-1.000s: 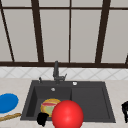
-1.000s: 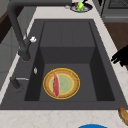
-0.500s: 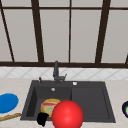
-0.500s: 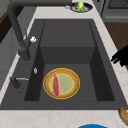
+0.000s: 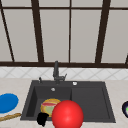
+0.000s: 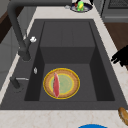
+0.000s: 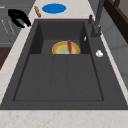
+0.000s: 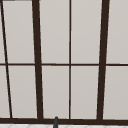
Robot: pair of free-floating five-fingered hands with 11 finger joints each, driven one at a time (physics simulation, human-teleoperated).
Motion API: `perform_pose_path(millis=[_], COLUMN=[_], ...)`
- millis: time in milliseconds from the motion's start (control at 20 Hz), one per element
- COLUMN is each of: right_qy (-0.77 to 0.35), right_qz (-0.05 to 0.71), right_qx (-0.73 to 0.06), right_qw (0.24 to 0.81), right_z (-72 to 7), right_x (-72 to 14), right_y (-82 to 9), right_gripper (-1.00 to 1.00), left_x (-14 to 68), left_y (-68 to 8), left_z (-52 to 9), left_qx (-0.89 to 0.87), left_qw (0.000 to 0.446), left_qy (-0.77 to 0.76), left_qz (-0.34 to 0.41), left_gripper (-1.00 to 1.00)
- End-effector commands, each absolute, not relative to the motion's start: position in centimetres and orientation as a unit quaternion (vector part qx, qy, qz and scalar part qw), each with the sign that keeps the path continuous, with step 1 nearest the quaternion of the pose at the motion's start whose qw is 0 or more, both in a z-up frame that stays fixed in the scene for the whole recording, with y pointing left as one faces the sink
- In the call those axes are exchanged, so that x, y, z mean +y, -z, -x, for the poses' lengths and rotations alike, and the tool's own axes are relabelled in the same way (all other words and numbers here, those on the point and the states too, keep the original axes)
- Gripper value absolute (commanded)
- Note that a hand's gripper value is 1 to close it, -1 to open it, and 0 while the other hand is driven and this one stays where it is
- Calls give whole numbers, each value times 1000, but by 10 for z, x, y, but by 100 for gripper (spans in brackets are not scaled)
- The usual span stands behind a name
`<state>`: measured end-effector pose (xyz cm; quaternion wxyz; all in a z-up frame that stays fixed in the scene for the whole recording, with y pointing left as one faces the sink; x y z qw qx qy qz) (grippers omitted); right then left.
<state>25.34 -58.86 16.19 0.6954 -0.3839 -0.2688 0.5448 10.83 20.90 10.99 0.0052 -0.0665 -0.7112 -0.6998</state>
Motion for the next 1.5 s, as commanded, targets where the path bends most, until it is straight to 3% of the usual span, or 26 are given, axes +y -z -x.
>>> perform_pose_path(millis=[0,450,700,1050,1100,1450], right_qy=[-561,-567,-538,-541,-539,-516], right_qz=[377,362,315,318,320,390], right_qx=[-278,-297,-301,-286,-287,-327], right_qw=[682,678,722,725,724,689], right_z=[-282,-324,-325,-313,-310,-303], right_x=[-591,-632,-628,-626,-626,-621], right_y=[-142,-106,-105,-96,-95,-101], right_gripper=[-100,-100,-100,-100,100,100], left_x=[209,209,209,209,209,209], left_y=[-110,-110,-110,-110,-110,-110], left_z=[-108,-108,-108,-108,-108,-108], left_qx=[-711,-711,-711,-711,-711,-711], left_qw=[5,5,5,5,5,5], left_qy=[700,700,700,700,700,700], left_qz=[66,66,66,66,66,66], left_gripper=[0,0,0,0,0,0])
